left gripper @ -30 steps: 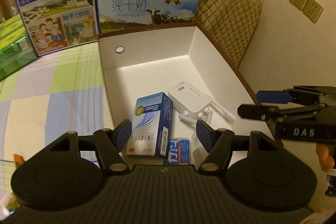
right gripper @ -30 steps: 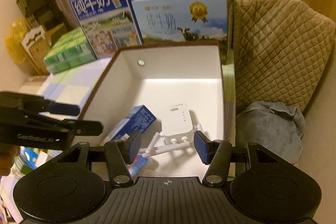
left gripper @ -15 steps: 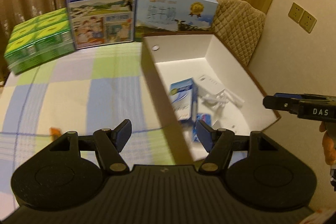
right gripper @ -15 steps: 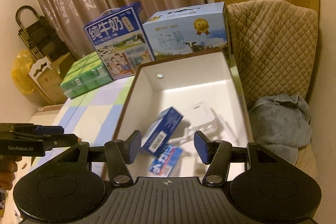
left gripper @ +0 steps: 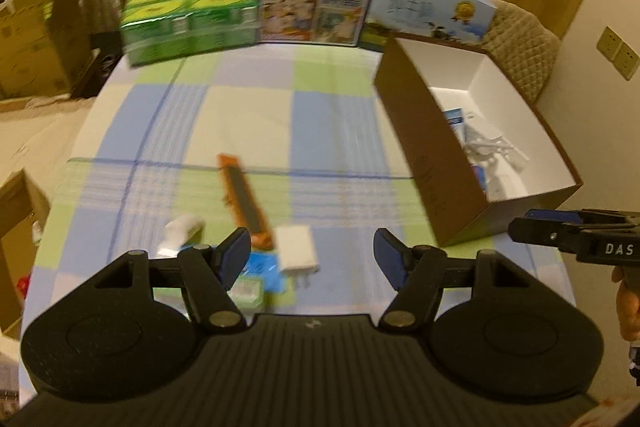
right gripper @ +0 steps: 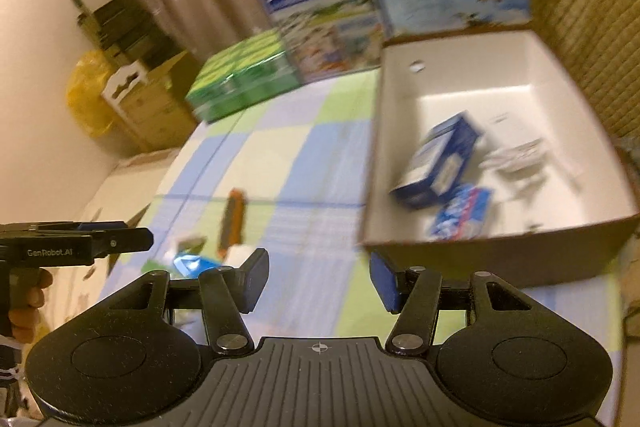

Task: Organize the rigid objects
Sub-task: 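Withdraw both tools from the brown box back over the table items, then grasp the white plastic rack with the left tool and lift it, then grasp the white charger plug with the right tool while the left tool holds the rack, then carry the rack and charger over the brown box with both tools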

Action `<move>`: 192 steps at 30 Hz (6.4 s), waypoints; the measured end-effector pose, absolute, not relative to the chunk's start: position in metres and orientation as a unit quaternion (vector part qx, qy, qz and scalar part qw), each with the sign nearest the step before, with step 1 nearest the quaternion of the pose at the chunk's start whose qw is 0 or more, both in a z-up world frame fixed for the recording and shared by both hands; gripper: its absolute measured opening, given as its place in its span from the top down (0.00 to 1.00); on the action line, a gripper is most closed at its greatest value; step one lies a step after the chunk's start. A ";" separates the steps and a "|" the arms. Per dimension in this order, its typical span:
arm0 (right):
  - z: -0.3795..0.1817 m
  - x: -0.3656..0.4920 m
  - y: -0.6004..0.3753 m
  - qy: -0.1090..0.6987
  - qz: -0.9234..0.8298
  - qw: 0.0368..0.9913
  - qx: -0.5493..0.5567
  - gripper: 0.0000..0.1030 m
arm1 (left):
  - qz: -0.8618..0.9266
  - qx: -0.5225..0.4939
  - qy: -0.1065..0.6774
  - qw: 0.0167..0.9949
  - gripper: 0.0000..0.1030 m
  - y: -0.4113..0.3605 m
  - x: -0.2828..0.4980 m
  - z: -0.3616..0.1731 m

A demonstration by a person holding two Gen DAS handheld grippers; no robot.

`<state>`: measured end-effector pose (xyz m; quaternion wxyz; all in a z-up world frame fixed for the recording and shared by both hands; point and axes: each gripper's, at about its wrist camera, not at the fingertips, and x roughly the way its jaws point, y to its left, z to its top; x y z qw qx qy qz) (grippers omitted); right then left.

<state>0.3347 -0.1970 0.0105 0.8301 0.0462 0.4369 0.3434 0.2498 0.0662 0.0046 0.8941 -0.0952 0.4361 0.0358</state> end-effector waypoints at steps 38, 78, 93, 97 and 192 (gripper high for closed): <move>-0.063 0.281 -0.124 0.517 0.309 0.798 0.009 0.48 | -0.053 0.053 0.460 0.885 0.38 0.130 0.201 -0.100; -0.080 0.295 -0.120 0.550 0.276 0.788 -0.001 0.48 | -0.069 0.043 0.469 0.879 0.55 0.137 0.185 -0.108; -0.087 0.314 -0.036 0.510 0.338 0.790 -0.042 0.49 | 0.055 -0.016 0.418 0.906 0.55 0.204 0.163 -0.063; -0.094 0.325 -0.017 0.503 0.335 0.795 -0.056 0.49 | 0.087 -0.034 0.407 0.909 0.55 0.220 0.171 -0.056; -0.012 0.572 -0.270 0.427 0.233 0.871 -0.068 0.64 | -0.083 -0.008 0.432 0.898 0.55 -0.131 0.547 -0.028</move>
